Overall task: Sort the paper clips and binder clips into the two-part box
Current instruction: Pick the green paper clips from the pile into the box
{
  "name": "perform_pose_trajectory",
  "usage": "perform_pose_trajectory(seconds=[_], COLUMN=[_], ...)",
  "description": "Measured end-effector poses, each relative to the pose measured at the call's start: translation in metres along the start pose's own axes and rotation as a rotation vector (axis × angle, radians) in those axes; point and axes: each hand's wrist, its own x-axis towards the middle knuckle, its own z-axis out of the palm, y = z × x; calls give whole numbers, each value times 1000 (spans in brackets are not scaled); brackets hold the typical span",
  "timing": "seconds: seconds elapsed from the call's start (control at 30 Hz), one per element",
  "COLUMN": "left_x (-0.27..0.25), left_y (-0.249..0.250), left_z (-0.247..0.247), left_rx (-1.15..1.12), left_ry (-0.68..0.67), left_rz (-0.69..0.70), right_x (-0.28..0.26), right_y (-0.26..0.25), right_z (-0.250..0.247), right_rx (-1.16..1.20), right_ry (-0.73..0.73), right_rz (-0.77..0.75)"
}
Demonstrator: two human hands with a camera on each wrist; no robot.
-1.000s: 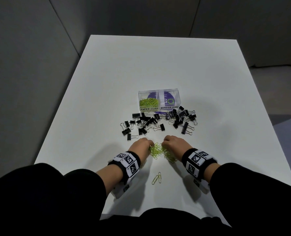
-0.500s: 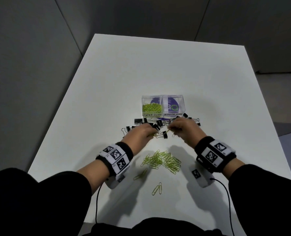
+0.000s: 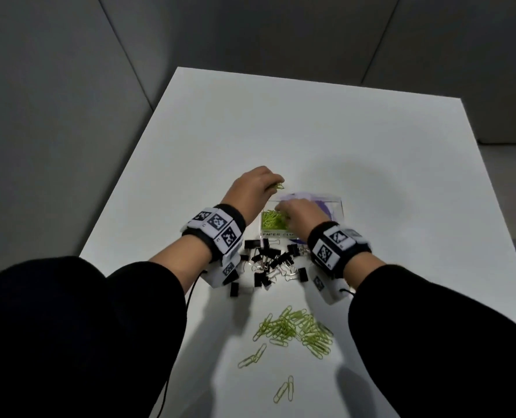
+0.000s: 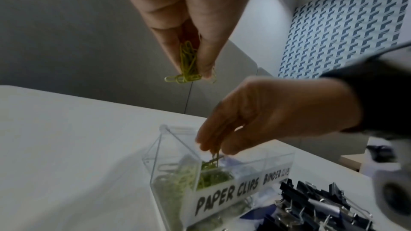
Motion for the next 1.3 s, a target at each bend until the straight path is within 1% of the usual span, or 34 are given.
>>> perform_pose_trajectory(seconds=[0.03, 0.1, 0.2, 0.3, 0.4, 0.5, 0.6, 0.67, 0.73, 0.83, 0.9, 1.0, 1.1, 1.23, 1.3], left_x=[5, 12, 15, 12, 8, 0, -17, -39, -71, -129, -158, -184, -197, -200, -200], left_y=[0, 0, -1, 1, 6, 11, 13, 14, 12, 7, 4, 2, 4, 11, 14], left_z=[5, 16, 31, 38, 41, 37, 28, 24, 29, 47, 55, 61, 65, 68, 68], left_rx=[3, 1, 49, 239, 359, 358, 288, 230, 203, 257, 283, 270, 225, 138, 121], left_ry=[-25, -85, -225, -399, -486, -466, -341, -276, -319, -468, -542, -635, -654, -631, -617], left_rz=[-4, -7, -21, -1, 10, 19, 77, 101, 100, 156, 167, 82, 2, -79, -88], right_x=[-4, -14, -34, -57, -78, -96, -112, -124, -137, -154, -162, -169, -171, -167, -165], right_y=[2, 7, 21, 36, 46, 48, 47, 45, 42, 36, 30, 24, 18, 10, 6], right_z=[0, 0, 0, 4, 10, 16, 24, 33, 44, 62, 73, 85, 95, 101, 101], right_rx=[-21, -35, -6, 7, -6, -20, -40, -67, -80, -116, -109, -92, -86, -22, -9], right_ry=[11, 82, 167, 177, 130, 46, -25, -84, -143, -229, -279, -297, -271, -219, -199], right_rz=[-35, -136, -273, -281, -219, -168, -113, -66, -23, 7, 29, 69, 102, 73, 53])
